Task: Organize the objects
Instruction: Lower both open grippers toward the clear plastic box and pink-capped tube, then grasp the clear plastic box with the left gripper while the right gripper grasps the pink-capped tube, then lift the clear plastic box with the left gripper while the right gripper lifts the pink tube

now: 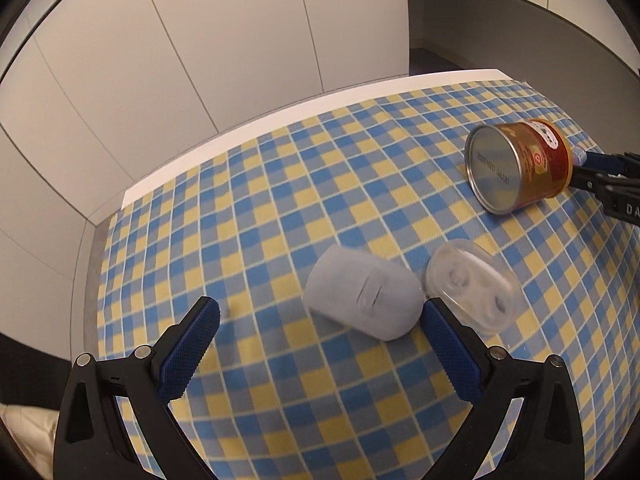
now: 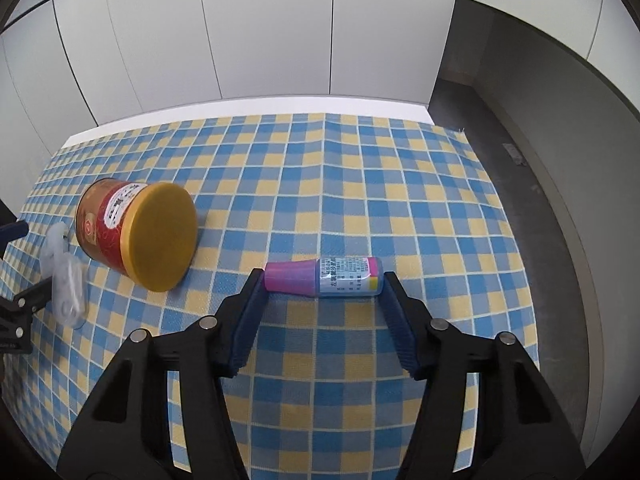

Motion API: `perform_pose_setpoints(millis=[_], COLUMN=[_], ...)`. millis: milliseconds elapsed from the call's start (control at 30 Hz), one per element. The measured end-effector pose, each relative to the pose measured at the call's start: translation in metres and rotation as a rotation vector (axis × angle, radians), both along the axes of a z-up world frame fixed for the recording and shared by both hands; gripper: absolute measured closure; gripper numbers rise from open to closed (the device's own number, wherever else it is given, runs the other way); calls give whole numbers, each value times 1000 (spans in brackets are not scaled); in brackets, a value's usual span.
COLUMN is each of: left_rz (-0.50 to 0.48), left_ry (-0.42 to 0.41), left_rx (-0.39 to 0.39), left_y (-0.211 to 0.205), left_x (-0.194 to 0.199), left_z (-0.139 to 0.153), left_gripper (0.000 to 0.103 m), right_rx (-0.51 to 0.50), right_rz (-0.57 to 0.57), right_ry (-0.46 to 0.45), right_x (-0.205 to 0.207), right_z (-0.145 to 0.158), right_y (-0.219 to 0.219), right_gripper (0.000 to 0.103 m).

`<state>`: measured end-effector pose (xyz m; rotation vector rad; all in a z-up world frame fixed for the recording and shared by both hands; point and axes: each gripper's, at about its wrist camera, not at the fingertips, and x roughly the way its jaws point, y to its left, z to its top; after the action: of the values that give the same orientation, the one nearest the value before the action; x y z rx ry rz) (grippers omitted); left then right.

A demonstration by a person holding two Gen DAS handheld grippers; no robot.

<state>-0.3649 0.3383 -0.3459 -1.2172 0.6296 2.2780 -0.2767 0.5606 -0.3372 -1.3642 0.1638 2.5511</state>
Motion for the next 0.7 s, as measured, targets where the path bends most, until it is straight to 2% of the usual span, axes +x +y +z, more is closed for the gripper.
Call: perform_pose_setpoints(millis=[133, 233, 267, 300, 333, 367, 700], left_rz=[10, 57, 80, 87, 106, 108, 170], left_ry=[-14, -57, -87, -108, -86, -85, -122], left_rx=[16, 66, 101, 131, 135, 136, 113], left_y=[4, 3, 1, -2, -2, 0, 4], left_x=[-6, -13, -15, -16, -15, -15, -16], left_z=[0, -3, -4, -4, 0, 3, 7], left_gripper=[2, 4, 8, 19, 39, 45, 45], right_rx=[6, 0, 0, 1, 4, 5, -6], right_rz=[8, 6, 6, 6, 7, 5, -4], right_ry=[9, 5, 4, 4, 5, 4, -12], right_x=[5, 7, 9, 10, 12, 13, 19], right_z=[-1, -1, -1, -1, 0, 0, 6], right_y=[0, -1, -3, -4, -6, -7, -13], right_gripper=[43, 43, 43, 43, 43, 43, 43])
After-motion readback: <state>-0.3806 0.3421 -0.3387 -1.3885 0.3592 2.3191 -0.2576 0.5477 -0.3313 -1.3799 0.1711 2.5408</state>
